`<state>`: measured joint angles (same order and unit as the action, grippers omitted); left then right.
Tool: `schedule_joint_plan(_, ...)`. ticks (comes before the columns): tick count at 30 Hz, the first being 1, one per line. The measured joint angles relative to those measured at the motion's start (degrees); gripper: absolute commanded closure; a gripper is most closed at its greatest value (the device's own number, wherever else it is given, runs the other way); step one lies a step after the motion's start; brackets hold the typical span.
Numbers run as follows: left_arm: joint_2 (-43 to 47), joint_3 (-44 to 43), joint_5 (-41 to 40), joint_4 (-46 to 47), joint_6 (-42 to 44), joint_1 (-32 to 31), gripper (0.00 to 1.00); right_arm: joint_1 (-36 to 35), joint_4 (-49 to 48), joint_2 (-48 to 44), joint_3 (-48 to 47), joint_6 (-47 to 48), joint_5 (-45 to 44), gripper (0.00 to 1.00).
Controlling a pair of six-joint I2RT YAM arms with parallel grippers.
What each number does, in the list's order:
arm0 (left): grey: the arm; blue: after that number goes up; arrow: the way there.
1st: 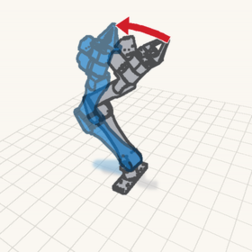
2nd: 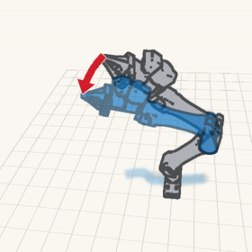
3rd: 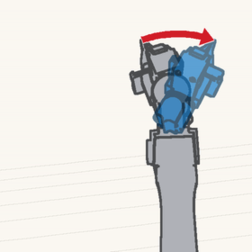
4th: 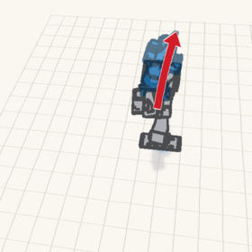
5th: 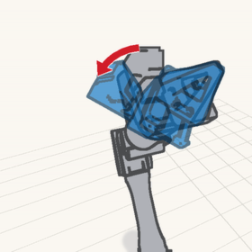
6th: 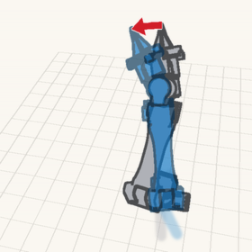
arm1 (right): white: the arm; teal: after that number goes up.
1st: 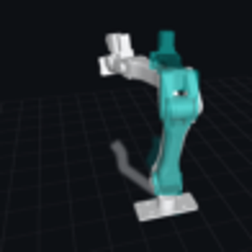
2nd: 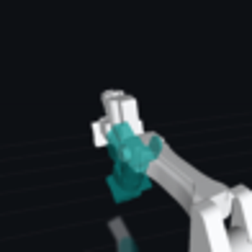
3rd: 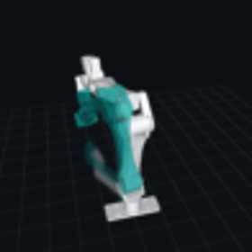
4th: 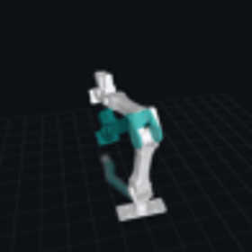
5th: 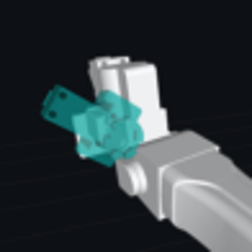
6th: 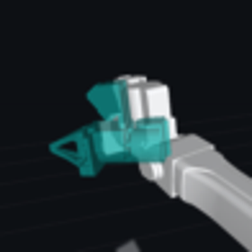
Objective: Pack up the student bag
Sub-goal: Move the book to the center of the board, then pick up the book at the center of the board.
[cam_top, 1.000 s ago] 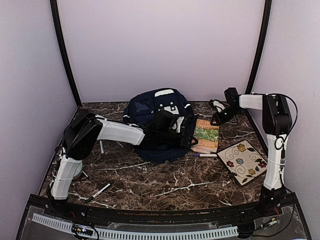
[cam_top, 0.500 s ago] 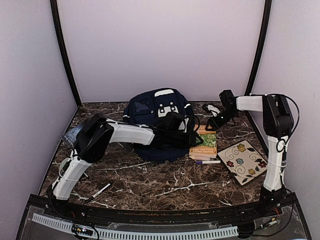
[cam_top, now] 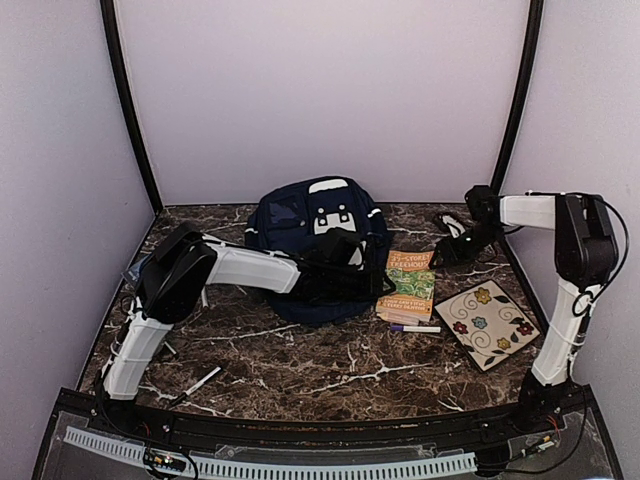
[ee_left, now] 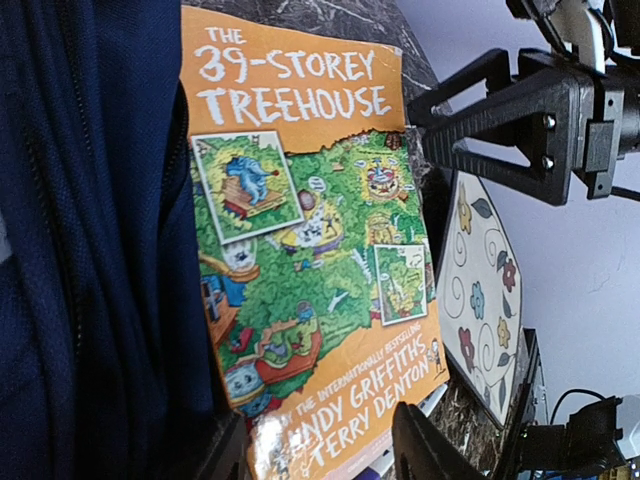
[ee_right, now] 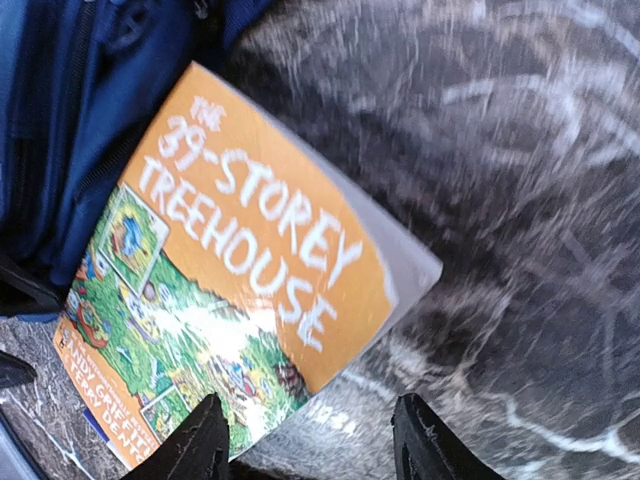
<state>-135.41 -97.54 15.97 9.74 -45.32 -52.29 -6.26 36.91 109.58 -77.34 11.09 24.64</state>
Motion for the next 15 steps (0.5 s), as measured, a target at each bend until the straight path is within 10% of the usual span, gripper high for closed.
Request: schedule_joint_plan(15, -2.19, -5.62, 0.13, -7.98, -0.44, 0.22, 0.45, 0.26, 1.01, 5.35, 1.55, -4.17, 6.16, 0.67)
